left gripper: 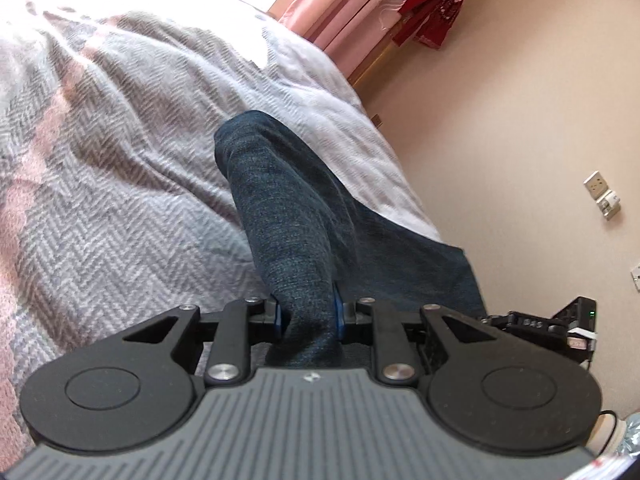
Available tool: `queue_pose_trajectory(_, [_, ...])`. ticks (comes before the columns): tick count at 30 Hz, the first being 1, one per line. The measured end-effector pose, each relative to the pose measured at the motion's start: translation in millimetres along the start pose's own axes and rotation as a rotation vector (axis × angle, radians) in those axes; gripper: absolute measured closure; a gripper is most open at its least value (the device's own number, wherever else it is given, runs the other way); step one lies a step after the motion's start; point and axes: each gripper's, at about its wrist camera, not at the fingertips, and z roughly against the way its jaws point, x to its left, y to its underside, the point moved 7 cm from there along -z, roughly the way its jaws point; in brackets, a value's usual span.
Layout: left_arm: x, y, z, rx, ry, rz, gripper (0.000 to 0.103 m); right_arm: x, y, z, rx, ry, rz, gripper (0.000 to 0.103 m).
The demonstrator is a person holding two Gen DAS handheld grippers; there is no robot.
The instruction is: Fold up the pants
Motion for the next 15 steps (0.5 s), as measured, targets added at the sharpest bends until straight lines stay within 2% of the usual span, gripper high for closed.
queue_pose_trajectory(2, [11,1,1,-0.002,-0.028,0.010,0.081,-3,-2,15,-0.077,0.050,-0.034,0.071])
queue_pose_trajectory(4, [20,-3,8,-0.018,-0.059,0.020,0.077,-3,-6,41,-0.197,0.187,-0.002,0.063])
queue_pose_trajectory(6, [24,-13,19,-0.055,-0.127,-0.014,0.079,7,-7,57,-0.262,0.298,0.093,0.063])
queue_pose_trajectory(8, [15,-28,27,-0.114,-0.163,-0.087,0.079,29,-8,62,-0.324,0.389,0.255,0.063])
queue_pose_trajectory(9, [6,-36,27,-0.130,-0.165,-0.117,0.079,42,-8,59,-0.341,0.384,0.329,0.066])
queue_pose_trajectory(10, [-3,-43,24,-0.138,-0.163,-0.147,0.079,56,-7,52,-0.352,0.370,0.400,0.075])
queue_pose_trajectory(12, [-24,-50,9,-0.134,-0.155,-0.216,0.079,76,-6,37,-0.367,0.376,0.511,0.084])
queue_pose_trajectory(15, [-42,-53,-28,-0.107,-0.177,-0.299,0.079,77,-9,6,-0.363,0.409,0.584,0.090])
